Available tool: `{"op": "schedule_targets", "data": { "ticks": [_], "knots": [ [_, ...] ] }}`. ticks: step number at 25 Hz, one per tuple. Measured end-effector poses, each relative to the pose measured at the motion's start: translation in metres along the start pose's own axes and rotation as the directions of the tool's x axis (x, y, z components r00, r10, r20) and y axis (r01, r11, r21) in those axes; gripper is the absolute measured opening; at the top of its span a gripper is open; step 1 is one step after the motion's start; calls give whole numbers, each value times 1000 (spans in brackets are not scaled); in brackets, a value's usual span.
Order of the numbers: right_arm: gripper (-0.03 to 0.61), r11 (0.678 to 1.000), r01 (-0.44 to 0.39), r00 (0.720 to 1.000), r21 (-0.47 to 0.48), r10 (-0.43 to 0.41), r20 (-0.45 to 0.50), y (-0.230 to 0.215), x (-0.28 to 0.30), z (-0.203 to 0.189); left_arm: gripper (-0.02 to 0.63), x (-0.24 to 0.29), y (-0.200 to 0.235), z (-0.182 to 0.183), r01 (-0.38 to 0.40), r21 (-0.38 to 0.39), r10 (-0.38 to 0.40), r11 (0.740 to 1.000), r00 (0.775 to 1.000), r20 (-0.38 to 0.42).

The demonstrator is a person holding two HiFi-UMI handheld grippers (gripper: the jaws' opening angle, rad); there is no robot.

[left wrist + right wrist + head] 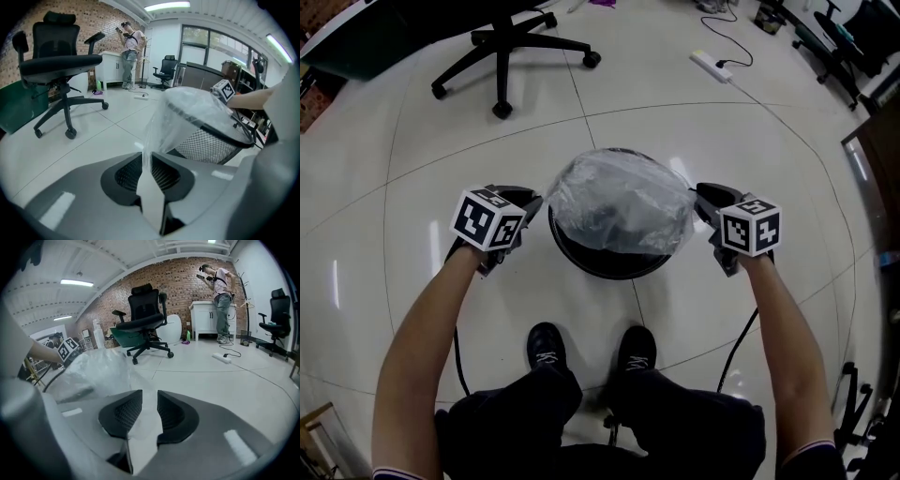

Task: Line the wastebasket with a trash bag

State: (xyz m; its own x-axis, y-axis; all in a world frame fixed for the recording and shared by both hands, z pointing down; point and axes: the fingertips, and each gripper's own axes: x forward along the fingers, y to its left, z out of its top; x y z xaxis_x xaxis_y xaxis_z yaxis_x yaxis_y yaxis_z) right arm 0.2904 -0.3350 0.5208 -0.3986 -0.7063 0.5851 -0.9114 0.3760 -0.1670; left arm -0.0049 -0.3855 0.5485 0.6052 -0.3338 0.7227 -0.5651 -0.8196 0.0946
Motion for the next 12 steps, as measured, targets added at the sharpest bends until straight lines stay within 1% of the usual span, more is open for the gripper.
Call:
{"op": "schedule_targets", "data": {
  "ticks": [2, 8, 12],
  "knots": [
    [94, 1000, 9, 1000, -2, -9, 18, 1, -14, 10, 51, -11, -4, 4, -3, 12, 3, 1000, 1000, 5],
    [94, 1000, 28, 997, -13, -27, 74, 8, -51, 35, 52, -43, -10, 20, -24, 34, 22, 999, 999, 39],
    [94, 999, 2, 995, -45, 2, 102, 25, -61, 52, 52, -58, -16, 21, -8, 35, 7, 999, 1000, 29]
  ]
}}
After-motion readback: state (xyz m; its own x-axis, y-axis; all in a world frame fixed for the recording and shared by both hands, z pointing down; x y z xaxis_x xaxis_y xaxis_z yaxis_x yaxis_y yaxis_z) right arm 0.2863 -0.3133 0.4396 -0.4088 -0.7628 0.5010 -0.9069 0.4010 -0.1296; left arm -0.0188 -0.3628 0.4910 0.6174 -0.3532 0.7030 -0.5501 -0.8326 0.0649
